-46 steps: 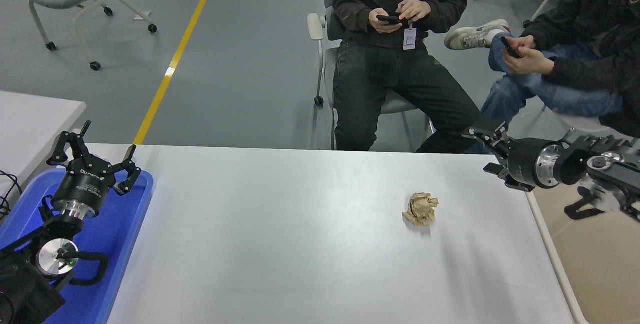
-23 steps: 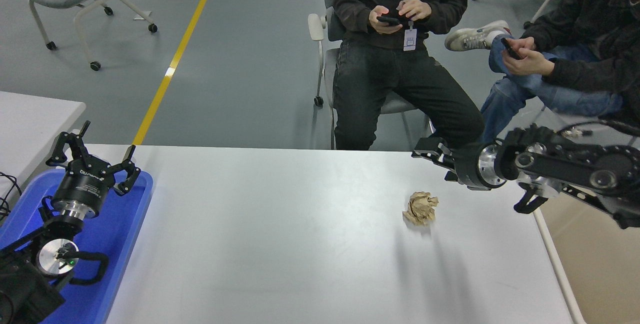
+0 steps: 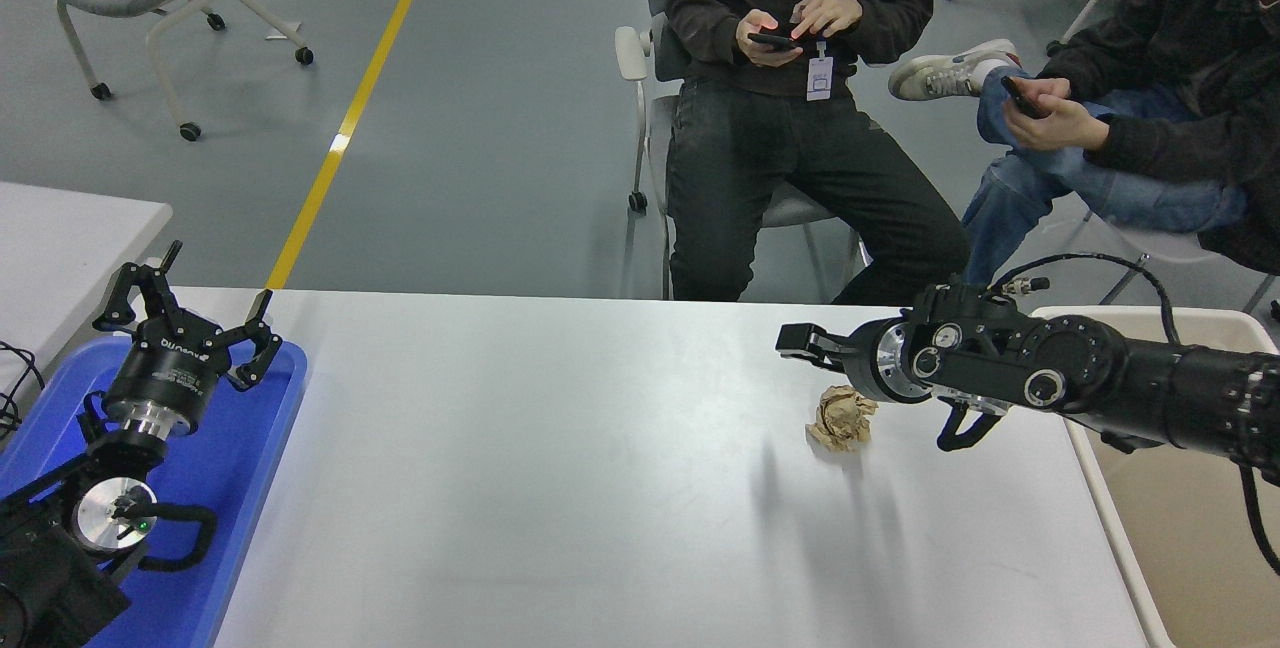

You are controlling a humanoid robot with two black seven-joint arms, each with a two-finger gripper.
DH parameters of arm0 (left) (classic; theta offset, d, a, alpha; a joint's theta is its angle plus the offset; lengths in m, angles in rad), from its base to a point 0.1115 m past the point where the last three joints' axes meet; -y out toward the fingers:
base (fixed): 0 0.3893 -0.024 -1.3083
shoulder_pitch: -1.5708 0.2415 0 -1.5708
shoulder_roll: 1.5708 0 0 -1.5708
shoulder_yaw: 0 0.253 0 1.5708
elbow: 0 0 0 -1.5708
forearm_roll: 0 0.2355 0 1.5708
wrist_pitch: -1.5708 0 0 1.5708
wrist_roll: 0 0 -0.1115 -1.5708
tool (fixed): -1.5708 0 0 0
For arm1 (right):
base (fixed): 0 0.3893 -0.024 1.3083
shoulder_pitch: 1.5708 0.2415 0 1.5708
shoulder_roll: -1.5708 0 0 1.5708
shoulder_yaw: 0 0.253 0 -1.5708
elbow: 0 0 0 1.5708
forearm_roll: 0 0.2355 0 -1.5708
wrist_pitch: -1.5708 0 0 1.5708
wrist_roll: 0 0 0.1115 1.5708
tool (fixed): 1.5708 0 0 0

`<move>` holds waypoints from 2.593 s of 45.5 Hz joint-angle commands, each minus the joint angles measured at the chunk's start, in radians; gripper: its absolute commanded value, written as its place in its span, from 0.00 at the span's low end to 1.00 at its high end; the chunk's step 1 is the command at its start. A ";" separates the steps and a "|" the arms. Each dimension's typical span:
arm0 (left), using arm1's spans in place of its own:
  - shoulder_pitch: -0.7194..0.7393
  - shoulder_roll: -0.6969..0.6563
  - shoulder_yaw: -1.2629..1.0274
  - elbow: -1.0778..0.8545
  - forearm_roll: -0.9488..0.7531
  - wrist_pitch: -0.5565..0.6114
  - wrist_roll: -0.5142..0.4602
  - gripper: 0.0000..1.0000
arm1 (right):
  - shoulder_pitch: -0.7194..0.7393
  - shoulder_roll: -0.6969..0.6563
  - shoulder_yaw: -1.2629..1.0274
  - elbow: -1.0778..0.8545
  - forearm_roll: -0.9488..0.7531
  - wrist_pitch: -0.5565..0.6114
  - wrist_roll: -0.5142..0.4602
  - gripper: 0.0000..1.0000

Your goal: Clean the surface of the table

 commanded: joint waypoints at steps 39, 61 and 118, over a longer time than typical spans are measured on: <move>-0.001 0.000 0.000 0.000 0.000 0.000 0.000 1.00 | -0.117 0.135 -0.055 -0.184 -0.087 -0.063 0.001 0.99; -0.001 0.000 0.000 0.000 0.000 0.000 0.000 1.00 | -0.160 0.175 -0.098 -0.233 -0.113 -0.139 0.004 0.98; -0.001 0.000 0.000 0.000 0.000 0.000 0.000 1.00 | -0.084 0.133 -0.087 -0.132 -0.093 -0.120 0.012 0.00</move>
